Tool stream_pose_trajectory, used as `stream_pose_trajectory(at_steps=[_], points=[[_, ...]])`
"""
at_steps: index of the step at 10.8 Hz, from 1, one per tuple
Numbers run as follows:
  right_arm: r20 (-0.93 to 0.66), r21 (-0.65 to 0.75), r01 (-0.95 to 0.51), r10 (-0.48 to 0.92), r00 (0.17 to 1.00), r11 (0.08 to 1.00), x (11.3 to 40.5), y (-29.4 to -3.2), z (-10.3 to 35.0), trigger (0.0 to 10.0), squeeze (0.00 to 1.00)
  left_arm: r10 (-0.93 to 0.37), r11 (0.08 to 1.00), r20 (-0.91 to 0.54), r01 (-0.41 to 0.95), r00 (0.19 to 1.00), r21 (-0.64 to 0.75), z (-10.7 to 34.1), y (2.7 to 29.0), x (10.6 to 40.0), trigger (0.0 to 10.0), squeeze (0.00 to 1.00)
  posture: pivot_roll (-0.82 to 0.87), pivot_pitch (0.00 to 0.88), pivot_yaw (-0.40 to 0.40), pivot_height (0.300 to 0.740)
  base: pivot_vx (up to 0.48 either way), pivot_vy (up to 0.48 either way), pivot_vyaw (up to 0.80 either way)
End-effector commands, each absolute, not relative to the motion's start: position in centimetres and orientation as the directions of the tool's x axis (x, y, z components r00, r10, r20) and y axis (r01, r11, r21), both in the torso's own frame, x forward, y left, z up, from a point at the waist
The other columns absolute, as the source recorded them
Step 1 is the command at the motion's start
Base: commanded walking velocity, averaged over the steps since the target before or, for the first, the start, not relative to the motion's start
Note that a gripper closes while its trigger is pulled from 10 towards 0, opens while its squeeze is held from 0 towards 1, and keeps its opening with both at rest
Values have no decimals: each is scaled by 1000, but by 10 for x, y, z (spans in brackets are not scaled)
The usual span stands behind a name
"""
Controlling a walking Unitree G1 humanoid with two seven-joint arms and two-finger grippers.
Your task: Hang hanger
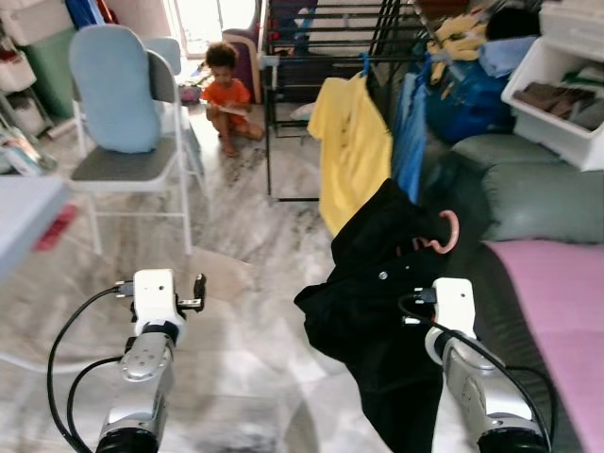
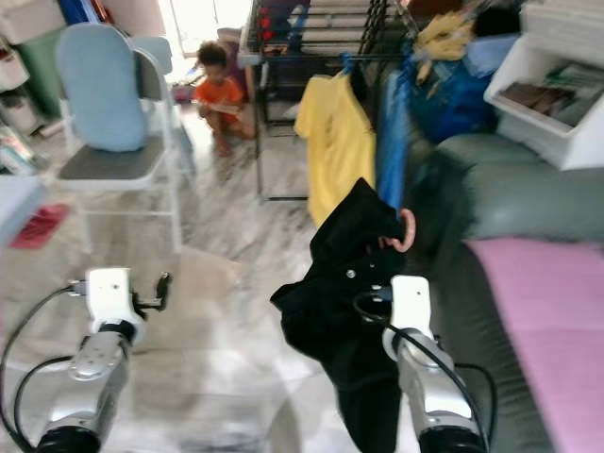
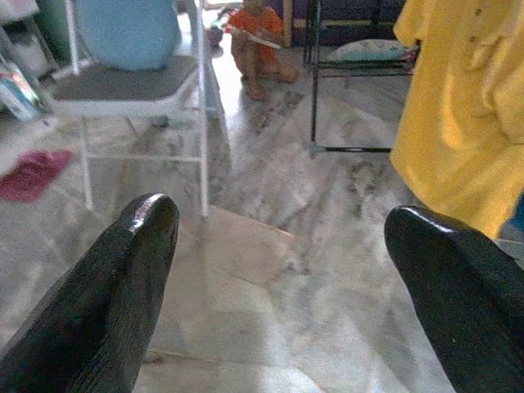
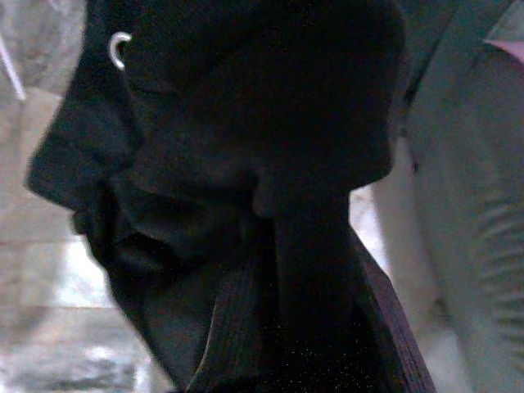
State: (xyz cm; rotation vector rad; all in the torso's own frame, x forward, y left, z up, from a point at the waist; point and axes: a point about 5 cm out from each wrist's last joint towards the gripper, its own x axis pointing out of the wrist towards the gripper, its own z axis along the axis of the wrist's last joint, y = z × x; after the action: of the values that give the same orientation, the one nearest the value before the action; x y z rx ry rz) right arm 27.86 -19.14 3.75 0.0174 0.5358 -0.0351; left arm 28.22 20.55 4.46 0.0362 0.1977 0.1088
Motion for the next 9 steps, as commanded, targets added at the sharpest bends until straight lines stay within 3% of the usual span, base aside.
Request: stream_pose_trajectory(at_steps=[1,6,9], points=[[-457,14,20,-11,889,1000,287,-187,49,10000,0,145,989,-193,-141,970,36,44,213,280,10000,0,-71,0,4,740,0,0,0],[-443,34,7,9,897,999,287,-185,50,10000,0,342,931,-194,-303,920,205,43,238,274,10000,0,-66,0,12,740,0,0,0],[-380,79,-2,32,924,997,290,-186,57,10000,0,307,943,-206,-266,929,202,41,242,266,10000,0,-40,0,13,740,0,0,0]])
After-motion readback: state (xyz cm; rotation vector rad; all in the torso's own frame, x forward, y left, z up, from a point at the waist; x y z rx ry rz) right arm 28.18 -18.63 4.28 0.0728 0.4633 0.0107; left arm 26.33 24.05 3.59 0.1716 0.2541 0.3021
